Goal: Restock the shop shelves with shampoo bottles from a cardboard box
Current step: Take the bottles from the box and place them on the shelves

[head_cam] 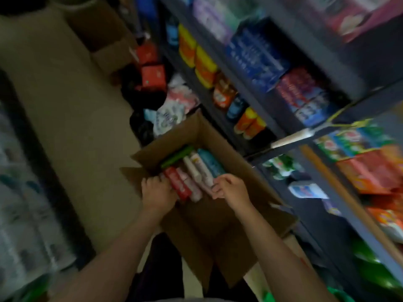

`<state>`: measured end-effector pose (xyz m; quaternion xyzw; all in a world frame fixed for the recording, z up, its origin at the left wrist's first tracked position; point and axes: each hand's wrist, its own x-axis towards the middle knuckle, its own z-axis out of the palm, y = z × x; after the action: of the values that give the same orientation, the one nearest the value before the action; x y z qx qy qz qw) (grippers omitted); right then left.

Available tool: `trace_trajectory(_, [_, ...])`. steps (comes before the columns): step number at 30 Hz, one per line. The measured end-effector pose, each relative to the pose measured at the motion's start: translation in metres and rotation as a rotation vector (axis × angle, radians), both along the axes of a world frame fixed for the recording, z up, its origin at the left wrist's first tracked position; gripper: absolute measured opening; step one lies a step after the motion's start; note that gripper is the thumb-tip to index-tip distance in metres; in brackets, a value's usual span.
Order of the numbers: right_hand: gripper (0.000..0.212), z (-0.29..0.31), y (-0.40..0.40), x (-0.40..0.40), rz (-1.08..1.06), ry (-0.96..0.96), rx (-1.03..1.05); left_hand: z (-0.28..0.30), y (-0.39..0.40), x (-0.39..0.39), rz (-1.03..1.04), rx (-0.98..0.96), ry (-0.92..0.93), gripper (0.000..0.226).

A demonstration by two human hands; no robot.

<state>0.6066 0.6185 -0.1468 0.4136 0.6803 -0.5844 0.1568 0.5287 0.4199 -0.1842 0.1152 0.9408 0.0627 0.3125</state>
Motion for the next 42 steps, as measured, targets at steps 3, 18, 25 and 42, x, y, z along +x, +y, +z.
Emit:
trace_trajectory(3, [0.024,-0.071,-0.038,-0.005,0.075,-0.162,-0.058,-0.039,-0.055,0.008,-0.039,-0.071,0.051,0.052])
trace_trajectory(18, [0.048,-0.232,-0.105,-0.044,0.221,-0.357,0.141,-0.136,-0.089,-0.001,-0.11,0.088,0.245,0.066])
trace_trajectory(25, [0.074,-0.236,-0.125,-0.039,0.139,-0.41,-0.031,-0.141,-0.089,0.001,-0.105,0.074,0.242,0.064])
trace_trajectory(42, [0.036,0.075,-0.008,-0.02,0.037,0.412,0.054,0.093,0.075,-0.048,1.046,1.312,-0.586,0.06])
